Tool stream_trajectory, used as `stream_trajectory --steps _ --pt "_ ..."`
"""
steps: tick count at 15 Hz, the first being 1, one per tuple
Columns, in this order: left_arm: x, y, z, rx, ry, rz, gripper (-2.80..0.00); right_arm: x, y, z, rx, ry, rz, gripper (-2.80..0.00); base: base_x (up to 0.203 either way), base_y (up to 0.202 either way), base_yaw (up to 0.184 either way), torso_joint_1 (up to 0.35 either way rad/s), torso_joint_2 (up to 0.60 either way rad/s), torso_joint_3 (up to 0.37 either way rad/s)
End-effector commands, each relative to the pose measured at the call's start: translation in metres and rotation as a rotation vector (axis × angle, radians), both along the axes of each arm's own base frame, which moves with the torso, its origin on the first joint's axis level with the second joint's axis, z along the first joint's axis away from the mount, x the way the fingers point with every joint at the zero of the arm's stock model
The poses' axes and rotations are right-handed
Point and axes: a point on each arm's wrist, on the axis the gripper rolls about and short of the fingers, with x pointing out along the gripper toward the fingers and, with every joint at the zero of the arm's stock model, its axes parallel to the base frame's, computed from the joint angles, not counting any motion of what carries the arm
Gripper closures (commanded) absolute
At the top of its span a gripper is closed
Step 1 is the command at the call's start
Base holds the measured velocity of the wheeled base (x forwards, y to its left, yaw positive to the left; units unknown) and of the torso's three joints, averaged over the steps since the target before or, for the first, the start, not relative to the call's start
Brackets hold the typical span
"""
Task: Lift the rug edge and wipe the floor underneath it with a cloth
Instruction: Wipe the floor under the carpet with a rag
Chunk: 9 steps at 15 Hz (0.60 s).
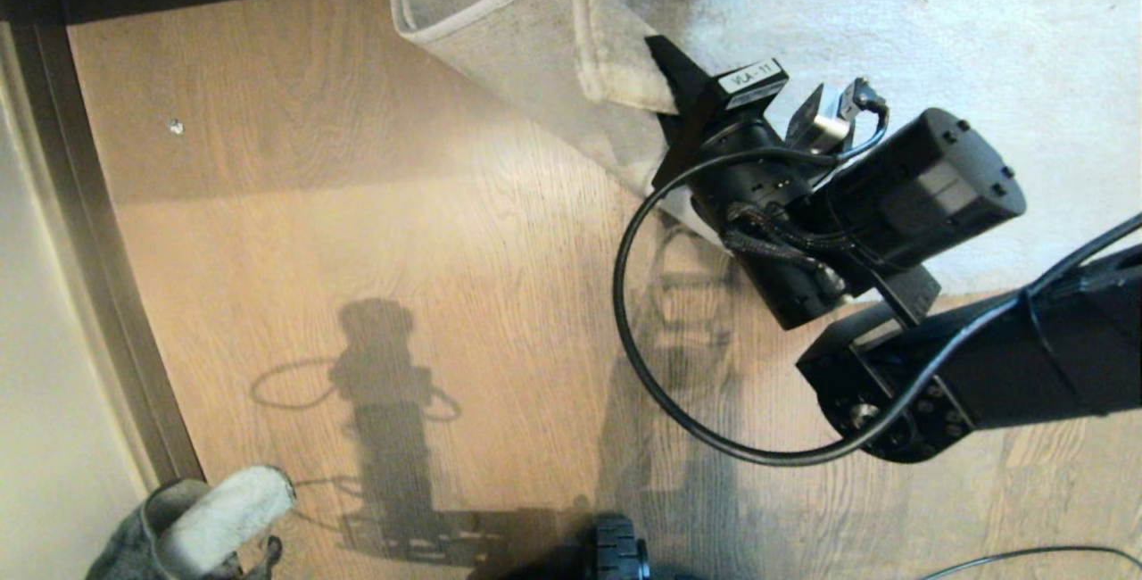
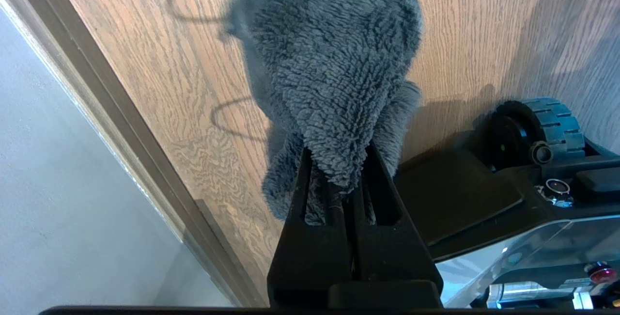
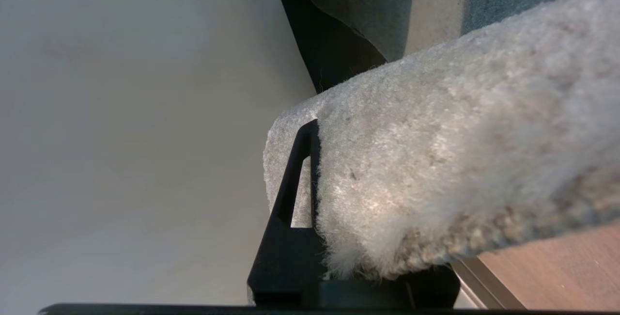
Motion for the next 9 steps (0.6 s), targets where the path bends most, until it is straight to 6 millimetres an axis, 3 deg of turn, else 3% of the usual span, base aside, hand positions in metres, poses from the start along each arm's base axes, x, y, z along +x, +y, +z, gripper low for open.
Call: stream_trajectory --steps 1,9 --pt "0.0004 0.0000 -0.0001 0.001 0.004 0.000 0.00 -0.0055 -0.0049 0.0068 0.039 -0.033 0.004 0.00 0.000 0.000 0.000 0.000 0.00 0.000" --pt "-0.0085 -0.0001 -0.0006 -0.023 -0.106 0.107 0.00 -0.0049 -0.0043 0.0057 0.019 -0.043 -0.011 0.00 0.000 0.000 0.000 0.000 0.00 0.000"
